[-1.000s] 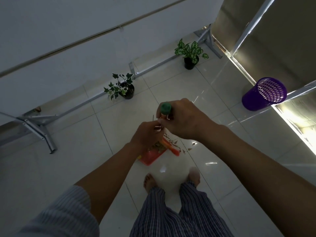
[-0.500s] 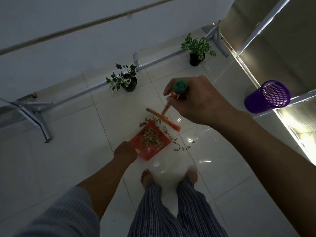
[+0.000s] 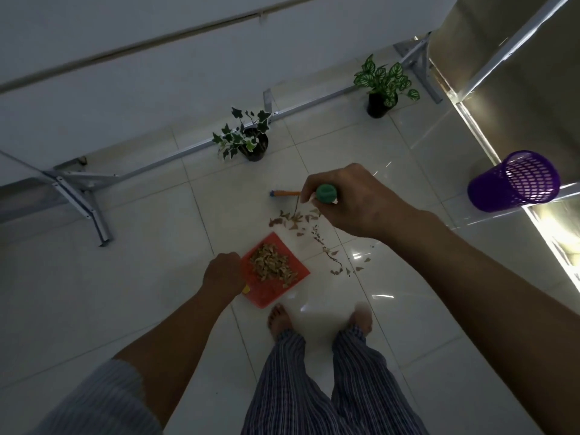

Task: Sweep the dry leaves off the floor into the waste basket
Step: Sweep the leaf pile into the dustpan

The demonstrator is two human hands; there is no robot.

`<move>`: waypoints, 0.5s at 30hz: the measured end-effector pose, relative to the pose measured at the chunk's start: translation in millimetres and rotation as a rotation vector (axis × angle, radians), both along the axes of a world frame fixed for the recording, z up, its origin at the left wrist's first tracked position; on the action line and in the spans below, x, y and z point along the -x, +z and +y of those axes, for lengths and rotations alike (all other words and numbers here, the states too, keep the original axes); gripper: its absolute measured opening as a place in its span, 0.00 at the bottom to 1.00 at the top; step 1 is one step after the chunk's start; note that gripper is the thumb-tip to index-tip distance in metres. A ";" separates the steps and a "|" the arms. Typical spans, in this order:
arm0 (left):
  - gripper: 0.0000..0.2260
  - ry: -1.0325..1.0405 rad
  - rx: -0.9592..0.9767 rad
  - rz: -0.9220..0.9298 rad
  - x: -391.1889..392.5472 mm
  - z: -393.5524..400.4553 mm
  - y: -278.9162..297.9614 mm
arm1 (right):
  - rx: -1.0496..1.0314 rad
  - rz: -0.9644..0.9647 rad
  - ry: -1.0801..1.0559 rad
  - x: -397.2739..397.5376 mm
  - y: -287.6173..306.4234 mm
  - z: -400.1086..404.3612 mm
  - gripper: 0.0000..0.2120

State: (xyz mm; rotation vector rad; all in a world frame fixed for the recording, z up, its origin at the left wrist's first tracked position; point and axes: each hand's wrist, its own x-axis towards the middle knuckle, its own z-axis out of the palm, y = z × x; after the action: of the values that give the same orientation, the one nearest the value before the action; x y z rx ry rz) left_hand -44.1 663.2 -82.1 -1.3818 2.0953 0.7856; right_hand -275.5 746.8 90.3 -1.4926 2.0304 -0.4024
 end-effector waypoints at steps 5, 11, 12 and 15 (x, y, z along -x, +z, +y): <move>0.09 -0.016 0.081 -0.010 -9.7 5.5 3.2 | -0.139 -0.043 -0.002 -7.7 -7.9 1.0 0.10; 0.08 -0.013 0.099 0.048 -12.7 13.6 4.6 | -0.287 0.003 0.040 -14.9 -29.6 23.2 0.11; 0.08 -0.008 0.100 0.055 -13.0 15.0 4.9 | -0.316 0.008 0.043 -14.2 -30.8 28.1 0.11; 0.08 -0.008 0.094 0.049 -9.5 23.2 5.7 | -0.341 0.010 0.025 -7.0 -26.0 45.5 0.09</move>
State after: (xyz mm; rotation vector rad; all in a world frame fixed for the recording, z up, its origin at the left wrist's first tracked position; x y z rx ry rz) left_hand -34.5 686.4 -76.5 -1.4148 2.1997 0.7338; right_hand -268.6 792.4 64.3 -1.3089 1.9675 -0.0328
